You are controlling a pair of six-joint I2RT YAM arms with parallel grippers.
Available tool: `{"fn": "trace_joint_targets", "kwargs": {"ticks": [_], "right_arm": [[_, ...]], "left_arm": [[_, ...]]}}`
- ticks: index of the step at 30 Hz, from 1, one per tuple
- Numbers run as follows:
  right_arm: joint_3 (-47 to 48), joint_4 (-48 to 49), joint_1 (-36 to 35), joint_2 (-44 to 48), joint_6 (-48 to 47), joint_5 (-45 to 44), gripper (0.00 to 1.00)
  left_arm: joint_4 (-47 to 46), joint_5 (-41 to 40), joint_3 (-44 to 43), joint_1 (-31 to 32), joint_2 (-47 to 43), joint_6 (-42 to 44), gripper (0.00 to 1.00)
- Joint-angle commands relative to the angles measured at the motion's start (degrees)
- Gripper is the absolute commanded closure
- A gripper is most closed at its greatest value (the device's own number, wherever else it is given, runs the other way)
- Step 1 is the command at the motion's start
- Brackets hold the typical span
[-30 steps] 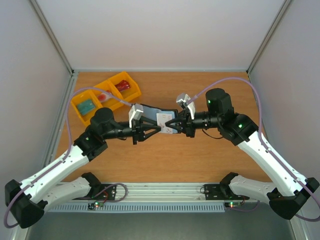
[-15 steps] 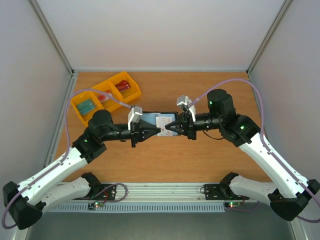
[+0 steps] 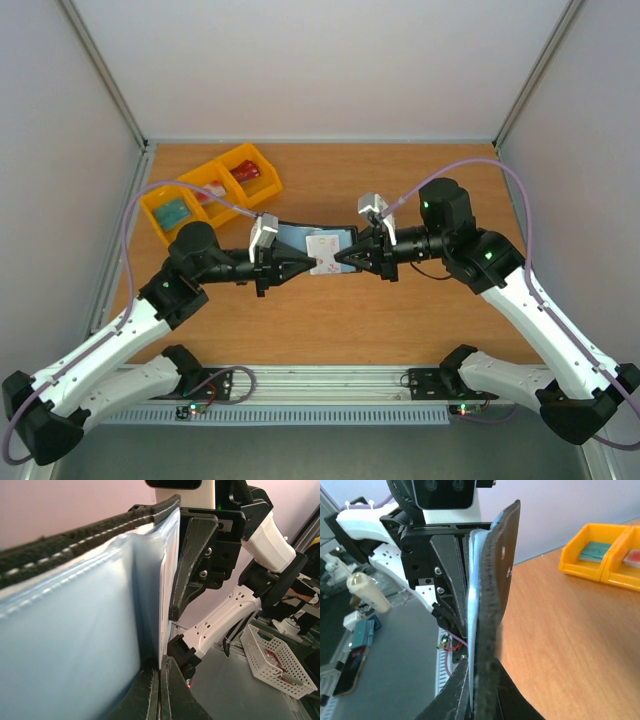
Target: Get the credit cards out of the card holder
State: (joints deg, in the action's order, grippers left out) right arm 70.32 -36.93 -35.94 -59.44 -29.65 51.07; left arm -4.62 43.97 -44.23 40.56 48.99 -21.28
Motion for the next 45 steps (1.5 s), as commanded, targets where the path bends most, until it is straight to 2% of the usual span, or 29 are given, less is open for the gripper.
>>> {"fn": "trace_joint_targets", "kwargs": {"ticks": [1,3,13,18,20,26,27,29,30,45], "right_arm": [[0.3,-0.7,0.4,0.4,0.1,1.3,0.95],[0.3,-0.7,0.6,0.3,0.1,1.3,0.99],[0.6,-1.1,1.8,0.3,-0.4,4.8,0.99],[1.3,-1.3,1.7,-0.7,-0.5,6.3,0.97],[1.5,-1.4,1.8,-0.8,-0.5,6.5,0.96],[1.7,-1.2,1.8,-0.9,-0.2,7.2,0.96],[1.7,-1.2,1.8,-1.0,-0.2,7.3,0.96],[1.7,-1.1,1.7,-0.9,-0.2,7.4,0.96],[1.6,-1.1,1.7,-0.8,-0.2,7.3,0.96],[0.9,-3.9,3.6,0.9,-1.8,4.6,0.91]], "left_arm": [[-4.2,0.7,0.7,-0.5,-0.9,-0.7,1.00],[-4.2,0.7,0.8,-0.6,-1.1,-0.7,1.00],[-4.9,3.1,1.5,-1.7,-1.9,0.2,0.96],[-5.3,3.8,1.2,-1.6,-1.4,0.0,0.79],[-5.3,4.0,1.0,-1.6,-1.3,0.1,0.77],[-4.3,1.6,0.6,-1.5,-0.4,0.4,0.81],[-4.6,1.8,0.6,-1.5,-0.3,0.4,0.84],[-4.8,1.9,0.4,-1.5,-0.1,0.1,0.98],[-4.7,1.6,0.4,-1.6,-0.2,0.1,0.99],[-3.0,-0.5,2.6,-3.8,-3.0,-1.0,1.00]]}}
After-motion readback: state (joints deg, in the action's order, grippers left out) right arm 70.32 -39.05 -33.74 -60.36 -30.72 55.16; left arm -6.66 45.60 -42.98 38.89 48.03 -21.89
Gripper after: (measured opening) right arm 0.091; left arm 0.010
